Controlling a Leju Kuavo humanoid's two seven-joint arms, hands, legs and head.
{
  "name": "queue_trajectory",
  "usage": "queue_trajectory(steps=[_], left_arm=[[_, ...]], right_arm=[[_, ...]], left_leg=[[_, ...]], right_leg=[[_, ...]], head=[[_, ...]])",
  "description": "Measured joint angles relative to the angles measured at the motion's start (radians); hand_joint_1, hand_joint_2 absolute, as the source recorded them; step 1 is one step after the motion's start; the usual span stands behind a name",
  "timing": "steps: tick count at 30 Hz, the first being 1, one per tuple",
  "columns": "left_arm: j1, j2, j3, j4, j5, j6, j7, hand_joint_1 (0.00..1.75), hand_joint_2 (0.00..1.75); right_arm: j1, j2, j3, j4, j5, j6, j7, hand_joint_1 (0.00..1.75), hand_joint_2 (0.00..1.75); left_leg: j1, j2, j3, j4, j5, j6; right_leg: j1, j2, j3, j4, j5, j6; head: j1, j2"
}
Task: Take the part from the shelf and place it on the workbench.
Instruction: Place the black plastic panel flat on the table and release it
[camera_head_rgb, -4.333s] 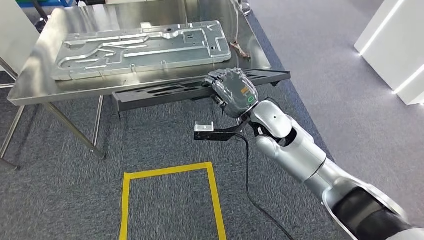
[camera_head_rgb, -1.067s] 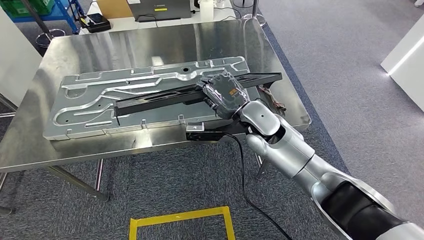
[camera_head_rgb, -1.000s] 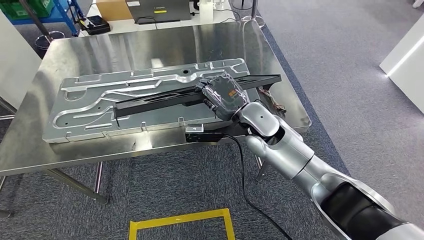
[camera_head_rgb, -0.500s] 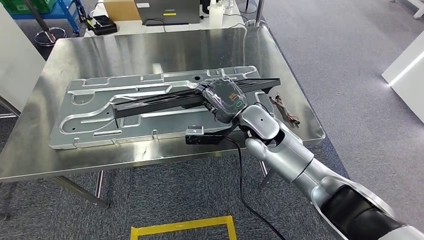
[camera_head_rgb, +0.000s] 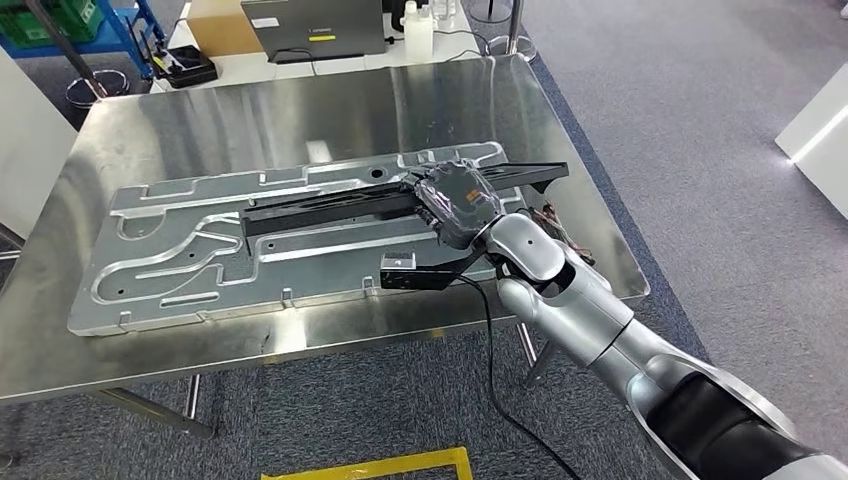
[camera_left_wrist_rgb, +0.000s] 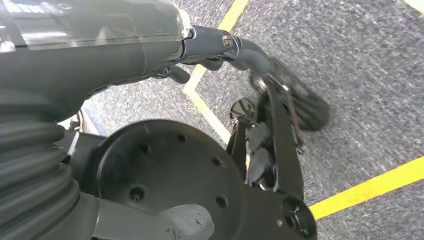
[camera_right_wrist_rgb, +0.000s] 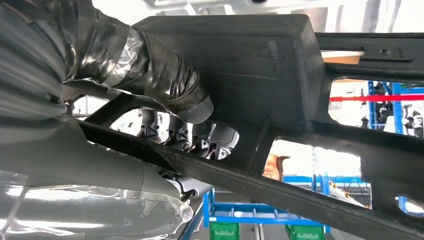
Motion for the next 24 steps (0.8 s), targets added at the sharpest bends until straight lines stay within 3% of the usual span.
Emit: queue_trajectory(steps=[2,3,5,8,10,12,13,14,15,17,18,19,21,24], left_arm=[[0.001,0.001,0.000,-0.001,0.000,0.000,0.001,0.00,1.75],[0.000,0.002,0.000,-0.001,0.000,0.000,0.001,0.00,1.75],[0.000,0.004,0.000,-0.002,0.000,0.000,0.002,0.00,1.75],[0.000,0.001,0.000,-0.002,0.000,0.000,0.003,0.00,1.75],[0.000,0.000,0.000,-0.002,0.000,-0.002,0.004,0.00,1.75],[-0.003,0.000,0.000,-0.002,0.002,-0.003,0.003,0.00,1.75],[-0.004,0.000,0.000,-0.002,0.006,0.003,-0.002,0.00,1.75],[-0.003,-0.003,0.000,-0.002,0.011,0.014,-0.011,0.00,1.75],[-0.003,-0.006,0.001,-0.003,0.016,0.029,-0.023,0.00,1.75],[-0.003,-0.018,0.001,-0.004,0.025,0.060,-0.048,0.00,1.75],[-0.003,-0.022,0.001,-0.006,0.027,0.071,-0.058,0.00,1.75],[-0.004,-0.026,0.001,-0.007,0.029,0.079,-0.066,0.00,1.75],[-0.006,-0.029,0.002,-0.008,0.030,0.088,-0.077,0.00,1.75],[-0.008,-0.029,0.002,-0.008,0.035,0.085,-0.080,0.00,1.75]], right_arm=[[-0.002,0.001,0.000,0.000,0.000,0.002,0.004,1.75,1.75],[-0.002,0.002,0.000,0.000,0.000,0.001,0.003,1.75,1.75],[0.001,0.001,-0.001,0.004,-0.003,-0.003,-0.003,1.75,1.75],[0.003,0.001,-0.006,0.008,-0.006,-0.006,-0.009,1.75,1.75],[-0.001,0.001,-0.009,0.012,-0.007,-0.007,-0.008,1.75,1.75],[-0.002,0.002,-0.010,0.018,-0.008,-0.004,-0.002,1.75,1.75],[0.001,0.002,-0.010,0.023,-0.008,-0.001,0.002,1.75,1.75],[0.004,0.002,-0.010,0.028,-0.009,0.000,0.004,1.75,1.75],[0.007,0.001,-0.011,0.033,-0.011,0.000,0.004,1.75,1.75],[0.014,-0.003,-0.016,0.043,-0.020,-0.005,-0.003,1.75,1.75],[0.016,-0.006,-0.018,0.048,-0.024,-0.009,-0.008,1.75,1.75],[0.020,-0.007,-0.021,0.055,-0.027,-0.012,-0.012,1.75,1.75],[0.025,-0.007,-0.022,0.071,-0.029,-0.009,-0.012,1.75,1.75],[0.029,-0.001,-0.024,0.104,-0.030,0.002,-0.005,0.44,0.44]], left_leg=[[-0.005,0.000,0.039,-0.122,0.079,0.016],[-0.008,0.000,0.057,-0.166,0.092,0.023],[-0.013,0.001,0.073,-0.196,0.081,0.031],[-0.006,0.000,0.093,-0.224,0.073,0.040],[-0.001,0.002,0.112,-0.238,0.069,0.047],[0.000,0.002,0.121,-0.239,0.060,0.051],[0.000,0.001,0.127,-0.239,0.055,0.051],[0.000,-0.001,0.134,-0.238,0.048,0.050],[0.000,-0.002,0.142,-0.235,0.041,0.048],[-0.001,-0.004,0.157,-0.227,0.022,0.041],[-0.003,-0.005,0.160,-0.221,0.013,0.035],[-0.005,-0.005,0.160,-0.215,0.006,0.031],[-0.008,-0.005,0.156,-0.210,0.001,0.031],[-0.008,-0.002,0.161,-0.216,0.000,0.038]], right_leg=[[0.003,0.001,0.019,0.000,-0.016,0.005],[0.004,0.002,0.024,-0.001,-0.022,0.009],[0.005,0.001,0.025,-0.003,-0.028,0.021],[0.004,-0.001,0.027,0.004,-0.042,0.034],[0.002,-0.002,-0.016,0.091,-0.081,0.040],[0.000,-0.002,-0.101,0.226,-0.126,0.046],[-0.002,-0.002,-0.135,0.269,-0.127,0.049],[-0.004,-0.002,-0.152,0.276,-0.107,0.051],[-0.006,-0.003,-0.150,0.245,-0.067,0.053],[-0.009,-0.005,-0.110,0.119,0.026,0.055],[-0.009,-0.006,-0.090,0.065,0.049,0.052],[-0.009,-0.006,-0.079,0.032,0.058,0.049],[-0.007,-0.004,-0.074,0.016,0.051,0.042],[-0.004,0.000,-0.074,0.017,0.047,0.035]], head=[[0.000,0.000],[0.000,0.000],[0.000,0.000],[0.000,0.000],[0.000,0.000],[0.000,0.000],[0.000,0.000],[0.000,0.000],[0.000,0.000],[0.000,0.000],[0.000,0.000],[0.000,0.000],[0.000,0.000],[0.000,0.000]])
